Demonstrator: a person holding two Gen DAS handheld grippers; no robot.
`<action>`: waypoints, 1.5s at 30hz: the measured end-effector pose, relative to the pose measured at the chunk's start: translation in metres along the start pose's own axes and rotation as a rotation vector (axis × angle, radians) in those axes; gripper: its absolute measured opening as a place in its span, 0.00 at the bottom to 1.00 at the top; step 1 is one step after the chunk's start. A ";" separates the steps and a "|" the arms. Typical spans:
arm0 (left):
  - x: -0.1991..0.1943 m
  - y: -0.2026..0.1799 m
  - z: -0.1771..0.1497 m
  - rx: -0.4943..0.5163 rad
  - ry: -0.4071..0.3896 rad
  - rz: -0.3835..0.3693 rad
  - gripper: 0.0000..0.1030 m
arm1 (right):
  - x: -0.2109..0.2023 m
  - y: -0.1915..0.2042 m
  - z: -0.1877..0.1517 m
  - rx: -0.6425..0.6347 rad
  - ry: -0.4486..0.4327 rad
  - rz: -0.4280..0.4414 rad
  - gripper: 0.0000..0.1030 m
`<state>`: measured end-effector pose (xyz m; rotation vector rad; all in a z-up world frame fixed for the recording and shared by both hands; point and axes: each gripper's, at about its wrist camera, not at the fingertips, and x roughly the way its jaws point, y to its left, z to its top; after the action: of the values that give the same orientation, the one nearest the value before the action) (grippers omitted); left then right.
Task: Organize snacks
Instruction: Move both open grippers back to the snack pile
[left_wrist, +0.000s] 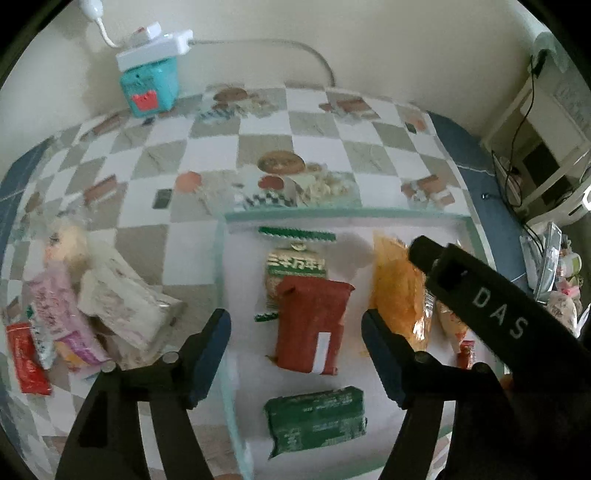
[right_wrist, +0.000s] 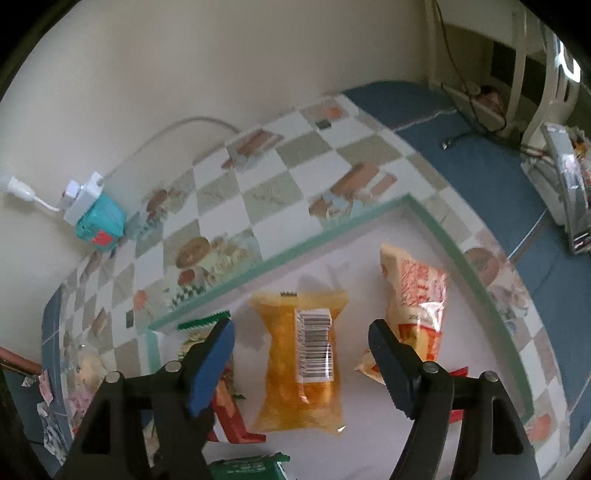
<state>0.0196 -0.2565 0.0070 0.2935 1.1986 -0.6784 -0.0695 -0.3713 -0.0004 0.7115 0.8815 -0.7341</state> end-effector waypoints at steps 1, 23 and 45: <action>-0.004 0.002 0.001 0.000 -0.007 0.010 0.73 | -0.004 0.001 0.001 0.003 -0.007 0.003 0.76; -0.074 0.204 -0.053 -0.506 -0.054 0.303 0.96 | -0.046 0.097 -0.084 -0.167 0.027 0.055 1.00; -0.109 0.352 -0.109 -0.798 -0.032 0.359 0.97 | -0.027 0.209 -0.159 -0.314 0.128 0.149 1.00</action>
<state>0.1354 0.1097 0.0205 -0.1743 1.2508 0.1298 0.0201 -0.1223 0.0010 0.5410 1.0216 -0.4083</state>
